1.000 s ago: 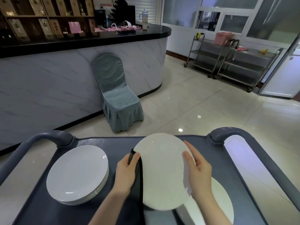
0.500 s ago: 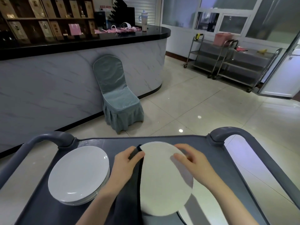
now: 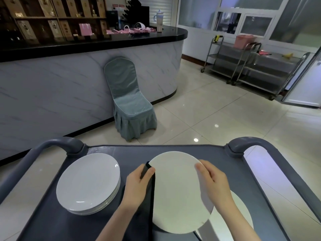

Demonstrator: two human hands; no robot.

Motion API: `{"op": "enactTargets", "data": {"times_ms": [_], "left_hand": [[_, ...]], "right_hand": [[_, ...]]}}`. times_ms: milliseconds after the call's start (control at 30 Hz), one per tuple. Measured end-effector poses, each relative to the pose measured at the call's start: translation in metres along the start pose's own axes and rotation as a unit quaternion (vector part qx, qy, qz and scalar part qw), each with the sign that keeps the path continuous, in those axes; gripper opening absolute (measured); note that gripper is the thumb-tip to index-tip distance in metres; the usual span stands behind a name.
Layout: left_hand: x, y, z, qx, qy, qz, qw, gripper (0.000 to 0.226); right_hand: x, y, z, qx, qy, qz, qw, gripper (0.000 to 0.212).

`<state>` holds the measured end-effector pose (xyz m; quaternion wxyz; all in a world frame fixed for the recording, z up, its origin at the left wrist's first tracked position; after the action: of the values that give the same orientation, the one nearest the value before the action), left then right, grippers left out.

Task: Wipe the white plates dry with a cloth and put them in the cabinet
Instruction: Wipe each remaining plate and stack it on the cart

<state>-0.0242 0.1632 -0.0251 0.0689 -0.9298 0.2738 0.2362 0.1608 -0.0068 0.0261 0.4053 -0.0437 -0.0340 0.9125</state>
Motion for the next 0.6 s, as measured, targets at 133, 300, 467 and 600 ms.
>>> {"op": "enactTargets", "data": {"times_ms": [133, 300, 467, 600], "left_hand": [[-0.004, -0.012, -0.04, 0.101, -0.048, 0.064, 0.992, 0.024], [0.017, -0.011, -0.072, 0.199, -0.128, 0.155, 0.959, 0.024], [-0.006, -0.005, -0.022, 0.042, 0.004, 0.023, 0.999, 0.02], [-0.004, -0.006, -0.014, 0.019, -0.025, 0.044, 0.999, 0.017]], "right_hand": [[0.017, -0.003, 0.01, -0.029, 0.043, 0.064, 0.997, 0.019], [0.05, 0.0, 0.017, -0.082, 0.137, 0.156, 0.975, 0.013], [0.008, -0.003, 0.009, -0.025, -0.009, 0.007, 1.0, 0.02], [0.012, -0.002, 0.004, -0.004, 0.0, 0.027, 1.0, 0.023]]}}
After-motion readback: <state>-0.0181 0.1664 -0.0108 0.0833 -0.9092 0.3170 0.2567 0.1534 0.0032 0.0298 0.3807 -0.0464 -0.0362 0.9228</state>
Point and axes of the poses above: each hand's wrist, its own y-axis away from the middle knuckle, its own x-axis out of the palm, z = x × y, the point moved 9 cm from there along -y, towards the middle knuckle, and after that the axes turned 14 degrees about -y, right-handed, at the moved point
